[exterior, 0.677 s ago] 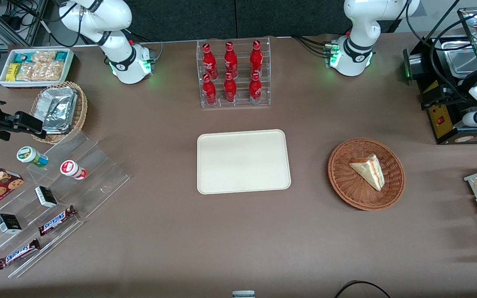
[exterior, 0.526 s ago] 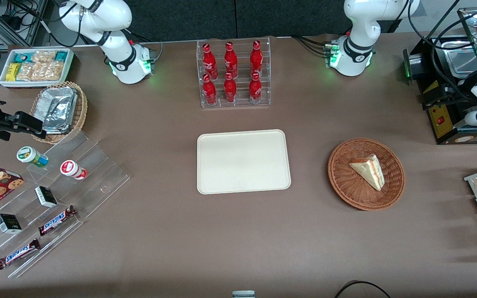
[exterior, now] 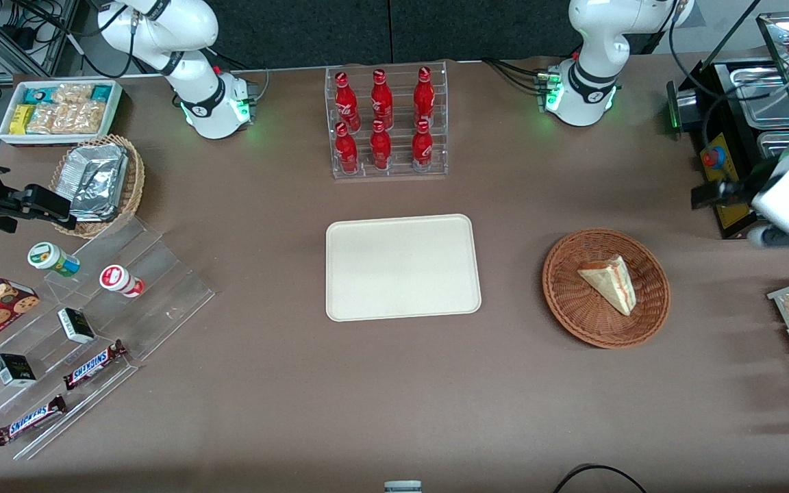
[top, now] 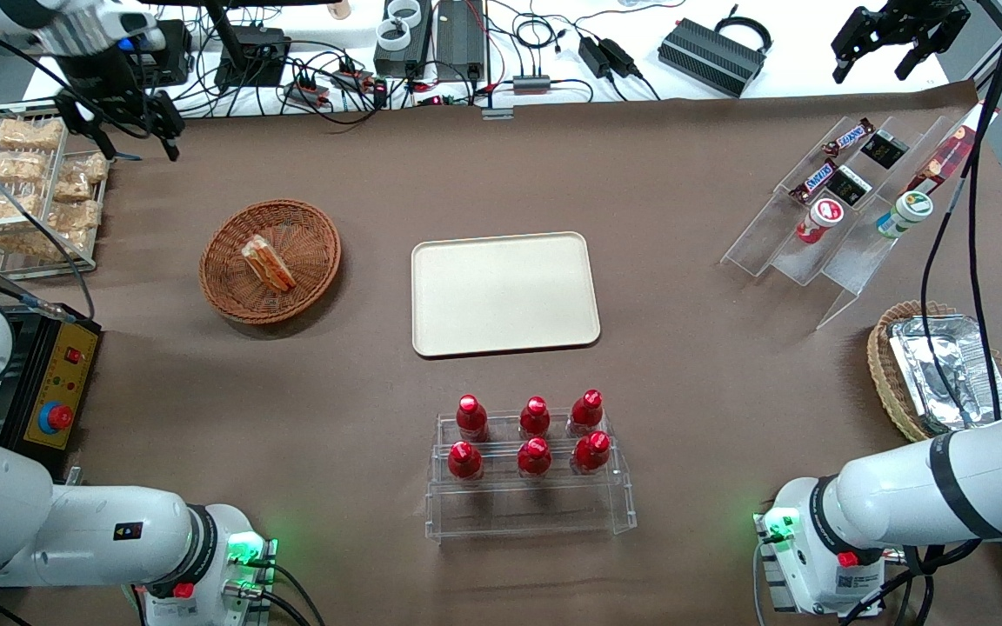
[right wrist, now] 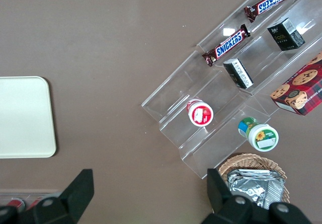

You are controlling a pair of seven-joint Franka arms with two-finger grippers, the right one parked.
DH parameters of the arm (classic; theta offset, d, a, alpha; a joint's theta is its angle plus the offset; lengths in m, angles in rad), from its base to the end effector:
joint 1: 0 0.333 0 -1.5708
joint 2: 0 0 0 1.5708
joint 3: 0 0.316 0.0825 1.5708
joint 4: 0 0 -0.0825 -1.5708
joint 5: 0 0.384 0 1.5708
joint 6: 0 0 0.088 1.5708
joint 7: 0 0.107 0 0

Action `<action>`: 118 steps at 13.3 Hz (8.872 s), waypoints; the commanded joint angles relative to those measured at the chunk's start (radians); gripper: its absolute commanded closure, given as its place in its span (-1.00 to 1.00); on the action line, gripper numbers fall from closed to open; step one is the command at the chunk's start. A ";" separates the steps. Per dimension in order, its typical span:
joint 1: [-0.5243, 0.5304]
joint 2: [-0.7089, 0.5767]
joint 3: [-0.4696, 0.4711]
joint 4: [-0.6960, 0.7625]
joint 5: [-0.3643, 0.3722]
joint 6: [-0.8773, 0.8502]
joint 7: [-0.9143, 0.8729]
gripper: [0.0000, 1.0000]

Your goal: Place sandwich from basket to tray

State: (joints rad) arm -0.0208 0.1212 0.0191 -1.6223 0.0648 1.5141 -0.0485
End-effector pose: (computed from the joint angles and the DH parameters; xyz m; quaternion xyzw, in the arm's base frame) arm 0.5740 0.0057 0.5280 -0.9926 -0.0214 0.1135 0.0364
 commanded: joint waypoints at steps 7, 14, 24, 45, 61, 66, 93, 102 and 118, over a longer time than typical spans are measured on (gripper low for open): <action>0.008 -0.086 -0.016 -0.396 -0.032 0.434 -0.309 -1.00; -0.010 -0.088 -0.021 -0.597 -0.045 0.761 -0.493 -1.00; -0.056 0.015 -0.021 -0.688 -0.045 1.023 -0.579 -1.00; -0.065 0.012 -0.100 -0.454 -0.031 0.660 -0.579 1.00; -0.583 0.392 -0.130 0.114 -0.031 0.434 -0.712 1.00; -0.659 0.515 -0.128 0.191 -0.031 0.482 -0.757 1.00; -0.726 0.451 -0.088 0.199 0.021 0.488 -0.867 -1.00; -0.602 0.261 -0.028 0.194 0.010 0.261 -0.728 -1.00; -0.147 -0.021 -0.025 0.088 -0.040 -0.066 0.020 -1.00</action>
State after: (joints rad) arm -0.2111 0.1607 0.0052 -1.4731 0.0325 1.4468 -0.1025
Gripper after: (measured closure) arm 0.000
